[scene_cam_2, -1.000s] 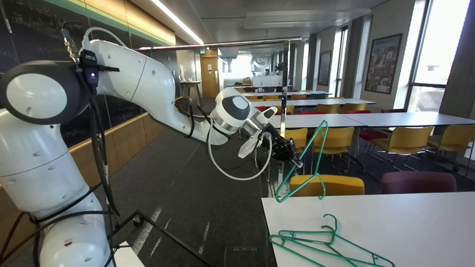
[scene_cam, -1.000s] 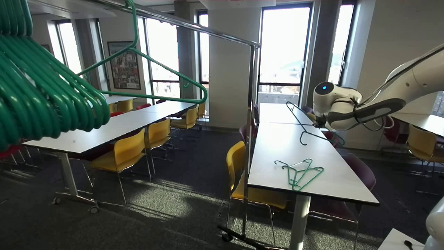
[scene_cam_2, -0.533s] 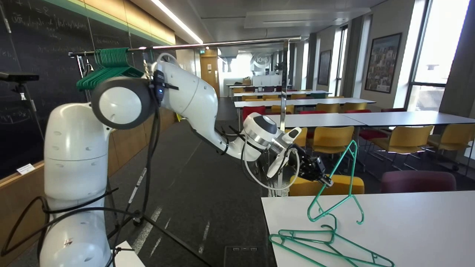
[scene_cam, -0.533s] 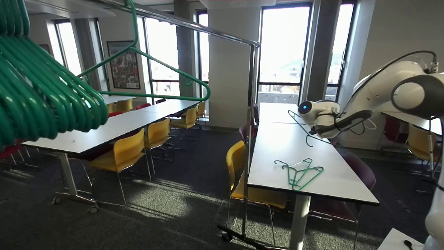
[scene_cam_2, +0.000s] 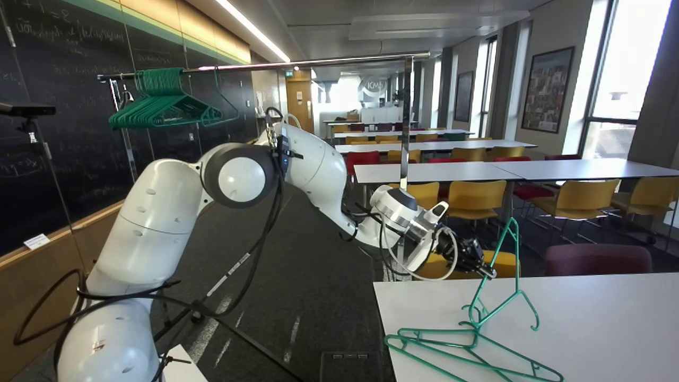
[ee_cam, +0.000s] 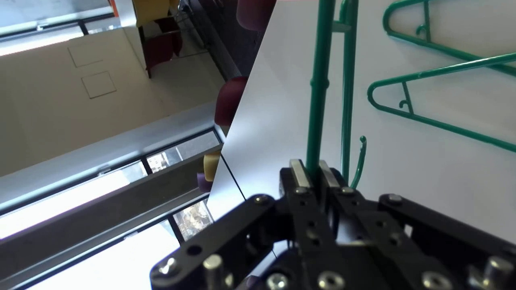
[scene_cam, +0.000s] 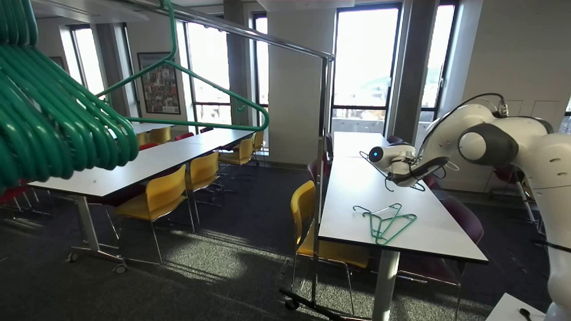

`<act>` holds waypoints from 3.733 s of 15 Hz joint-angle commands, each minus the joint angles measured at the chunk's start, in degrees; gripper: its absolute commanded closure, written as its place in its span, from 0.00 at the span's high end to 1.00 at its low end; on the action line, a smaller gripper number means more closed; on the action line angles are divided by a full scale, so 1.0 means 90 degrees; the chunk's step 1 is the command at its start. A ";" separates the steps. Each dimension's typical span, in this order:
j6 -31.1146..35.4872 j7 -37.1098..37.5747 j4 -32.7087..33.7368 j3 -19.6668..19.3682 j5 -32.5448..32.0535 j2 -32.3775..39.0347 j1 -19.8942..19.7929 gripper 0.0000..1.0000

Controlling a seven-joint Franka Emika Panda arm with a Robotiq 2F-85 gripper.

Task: Remove one hanger from the rail and place it on the table.

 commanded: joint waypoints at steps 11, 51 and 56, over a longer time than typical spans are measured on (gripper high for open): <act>-0.0251 0.0081 0.0894 -0.0167 -0.0897 0.1385 0.0139 0.02; -0.3399 -0.8095 -0.1152 0.1009 0.9309 -0.2974 -0.0069 1.00; -0.3415 -0.7919 -0.0952 0.0937 0.9178 -0.2787 0.0038 1.00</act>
